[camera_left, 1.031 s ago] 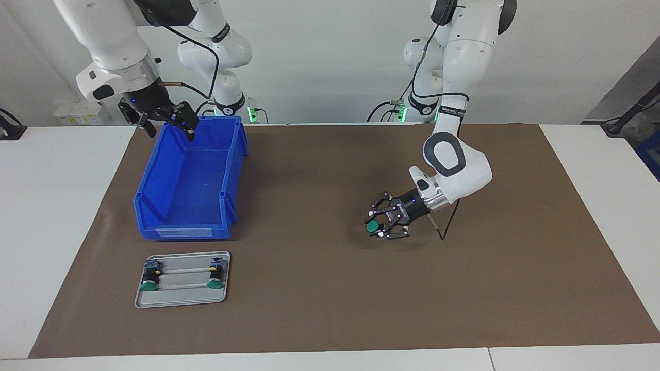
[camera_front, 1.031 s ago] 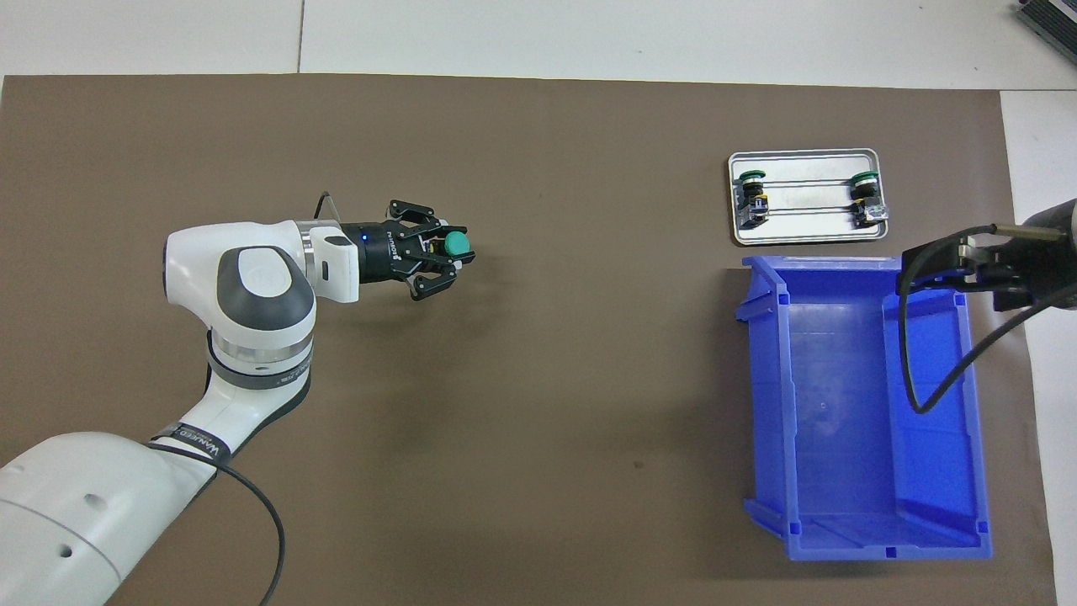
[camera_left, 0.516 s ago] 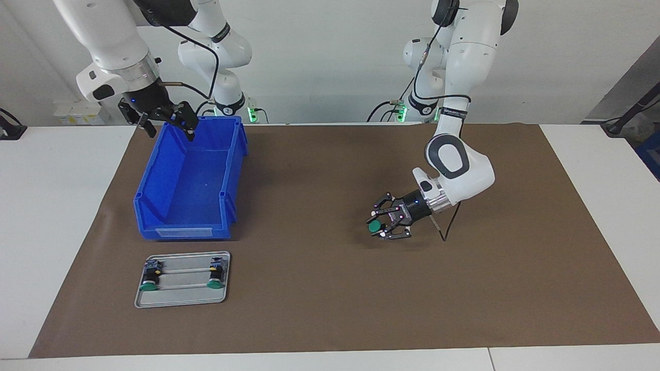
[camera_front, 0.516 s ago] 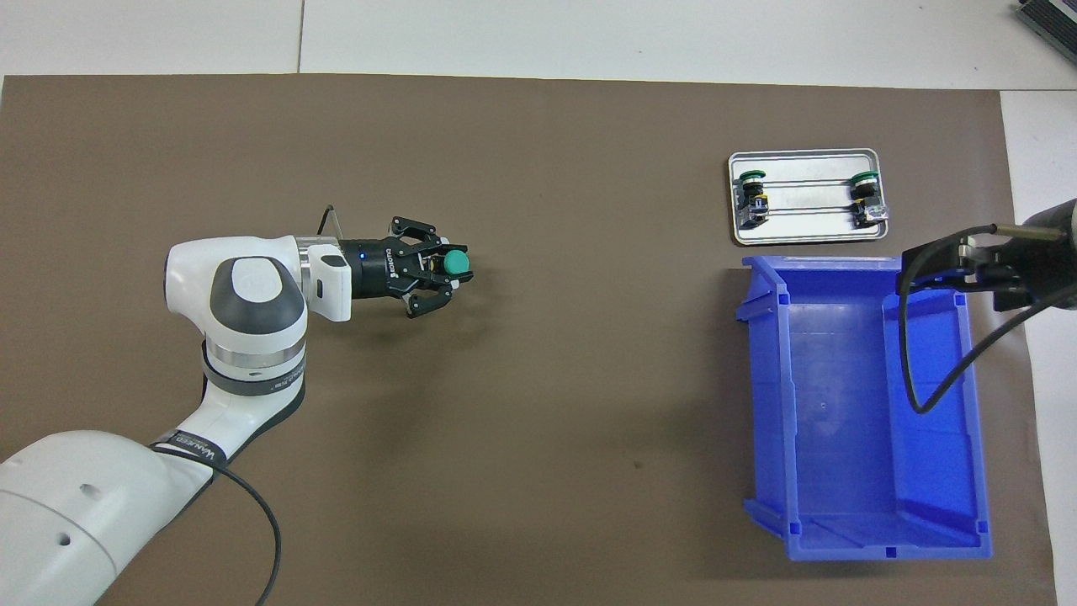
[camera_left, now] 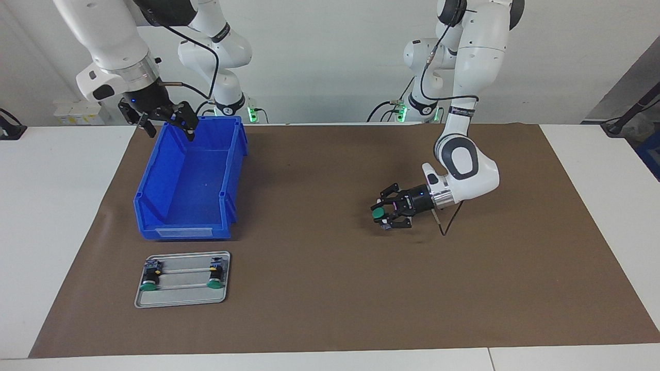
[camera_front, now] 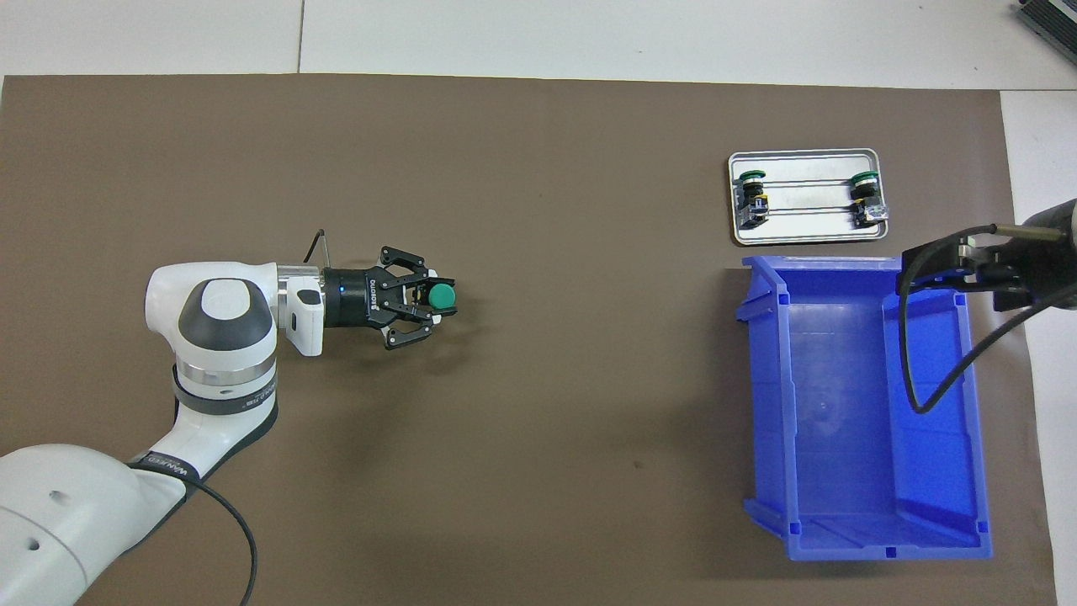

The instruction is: Place and press button with both arms

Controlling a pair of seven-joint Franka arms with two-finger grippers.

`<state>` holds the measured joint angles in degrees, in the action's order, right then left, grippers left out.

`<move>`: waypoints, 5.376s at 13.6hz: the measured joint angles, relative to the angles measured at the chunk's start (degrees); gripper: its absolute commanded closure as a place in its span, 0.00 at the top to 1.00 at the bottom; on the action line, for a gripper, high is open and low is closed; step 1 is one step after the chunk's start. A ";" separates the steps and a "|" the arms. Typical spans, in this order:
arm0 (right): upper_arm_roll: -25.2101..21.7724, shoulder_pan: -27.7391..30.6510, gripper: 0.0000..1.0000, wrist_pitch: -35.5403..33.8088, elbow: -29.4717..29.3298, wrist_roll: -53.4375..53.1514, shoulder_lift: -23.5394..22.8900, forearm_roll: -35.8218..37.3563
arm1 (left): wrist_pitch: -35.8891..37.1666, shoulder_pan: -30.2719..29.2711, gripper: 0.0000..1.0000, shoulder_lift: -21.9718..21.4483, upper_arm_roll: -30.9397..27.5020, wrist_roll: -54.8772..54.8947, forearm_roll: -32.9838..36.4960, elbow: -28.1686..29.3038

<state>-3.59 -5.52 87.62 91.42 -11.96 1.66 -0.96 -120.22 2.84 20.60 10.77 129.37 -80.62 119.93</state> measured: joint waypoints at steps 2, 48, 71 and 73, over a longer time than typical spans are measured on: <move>0.00 0.00 1.00 0.00 0.00 0.00 0.00 0.00 | 1.21 -0.05 0.00 -0.84 0.04 1.81 0.00 1.98; 0.00 0.00 1.00 0.00 0.00 0.00 0.00 0.00 | 0.85 -7.97 0.56 -6.11 -0.37 4.58 0.26 10.57; 0.00 0.00 1.00 0.00 0.00 0.00 0.00 0.00 | 2.15 -15.91 0.99 -5.23 -0.76 -1.45 22.49 5.52; 0.00 0.00 1.00 0.00 0.00 0.00 0.00 0.00 | 4.89 -18.77 0.99 -5.64 -0.80 -9.67 35.06 -0.99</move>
<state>-3.59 -5.52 87.62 91.42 -11.96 1.66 -0.96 -115.33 -15.94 14.96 9.97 119.71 -45.56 118.94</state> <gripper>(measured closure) 0.000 0.009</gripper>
